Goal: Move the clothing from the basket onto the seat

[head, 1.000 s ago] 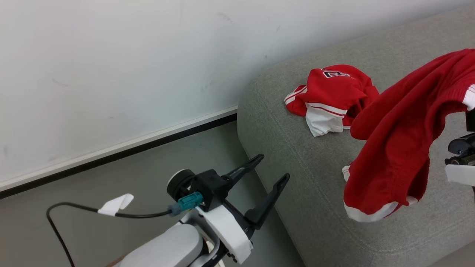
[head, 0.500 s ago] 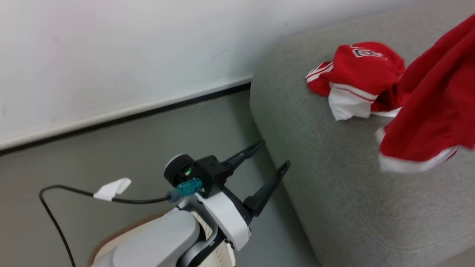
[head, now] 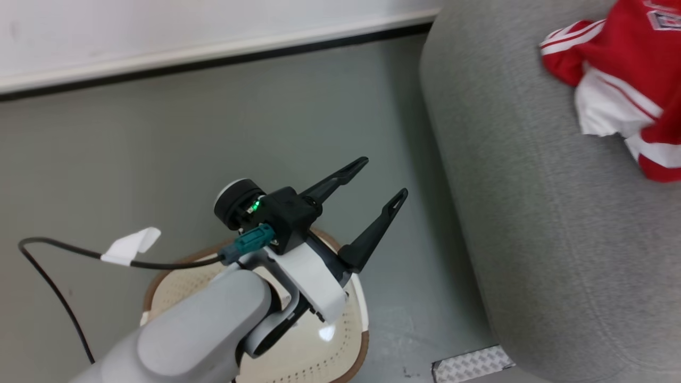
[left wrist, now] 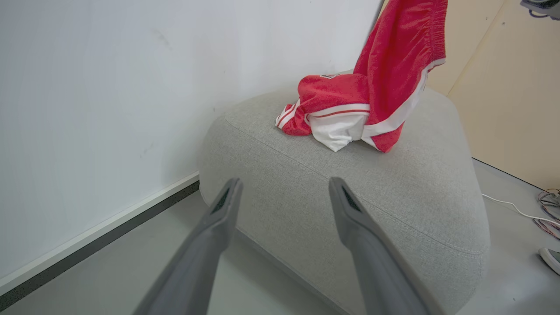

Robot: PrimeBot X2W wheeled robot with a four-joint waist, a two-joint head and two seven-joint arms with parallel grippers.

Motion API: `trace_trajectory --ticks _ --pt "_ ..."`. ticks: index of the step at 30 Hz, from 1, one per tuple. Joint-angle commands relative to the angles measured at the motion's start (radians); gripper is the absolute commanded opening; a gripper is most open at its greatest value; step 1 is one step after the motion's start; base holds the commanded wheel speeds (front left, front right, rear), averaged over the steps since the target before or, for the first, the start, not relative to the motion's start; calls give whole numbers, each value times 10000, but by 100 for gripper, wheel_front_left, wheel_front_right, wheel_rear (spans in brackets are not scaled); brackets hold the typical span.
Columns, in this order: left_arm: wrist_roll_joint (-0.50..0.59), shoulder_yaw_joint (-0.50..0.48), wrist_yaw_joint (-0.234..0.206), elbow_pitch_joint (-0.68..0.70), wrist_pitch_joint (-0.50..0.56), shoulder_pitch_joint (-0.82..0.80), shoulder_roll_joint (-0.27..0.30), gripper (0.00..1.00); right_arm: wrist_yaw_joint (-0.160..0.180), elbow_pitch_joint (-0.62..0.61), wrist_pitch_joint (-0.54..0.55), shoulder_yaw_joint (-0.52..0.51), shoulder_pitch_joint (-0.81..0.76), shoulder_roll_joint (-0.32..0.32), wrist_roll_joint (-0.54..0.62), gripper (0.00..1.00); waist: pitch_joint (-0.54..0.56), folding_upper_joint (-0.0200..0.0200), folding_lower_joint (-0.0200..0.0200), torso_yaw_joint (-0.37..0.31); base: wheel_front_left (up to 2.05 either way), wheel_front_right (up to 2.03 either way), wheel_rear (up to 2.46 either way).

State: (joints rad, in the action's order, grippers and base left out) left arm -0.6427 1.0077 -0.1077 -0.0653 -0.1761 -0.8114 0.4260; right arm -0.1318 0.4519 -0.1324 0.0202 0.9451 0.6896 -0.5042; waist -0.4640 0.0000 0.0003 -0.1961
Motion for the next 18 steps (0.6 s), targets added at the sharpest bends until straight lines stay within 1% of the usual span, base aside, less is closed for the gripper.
trace_trajectory --ticks 1,5,10,11,12,15,18 --pt "16 -85 -52 46 -44 -108 52 100 23 445 289 93 106 91 190 0 -591 0 -3 513 0 0 0" --pt "-68 -205 -108 50 -176 -125 79 100 23 1659 995 224 236 96 428 0 -782 0 -3 720 0 0 0" --pt "-125 -246 -106 -14 -289 -20 110 100 24 2738 2139 662 257 51 230 0 -777 0 -3 854 0 0 0" --pt "-143 -249 -104 -25 -301 6 113 100 23 2909 2543 858 205 52 156 0 -761 0 -3 863 0 0 0" --pt "-143 -249 -104 -25 -301 6 113 100 23 2909 2543 858 205 52 156 0 -761 0 -3 863 0 0 0" --pt "-196 -284 -124 -79 -350 54 138 100 24 3247 3542 1238 130 62 -235 0 -723 0 -3 862 0 0 0" --pt "-240 -338 -138 -97 -390 40 143 100 24 3375 4016 1462 113 113 -471 0 -665 0 -3 842 0 0 0"
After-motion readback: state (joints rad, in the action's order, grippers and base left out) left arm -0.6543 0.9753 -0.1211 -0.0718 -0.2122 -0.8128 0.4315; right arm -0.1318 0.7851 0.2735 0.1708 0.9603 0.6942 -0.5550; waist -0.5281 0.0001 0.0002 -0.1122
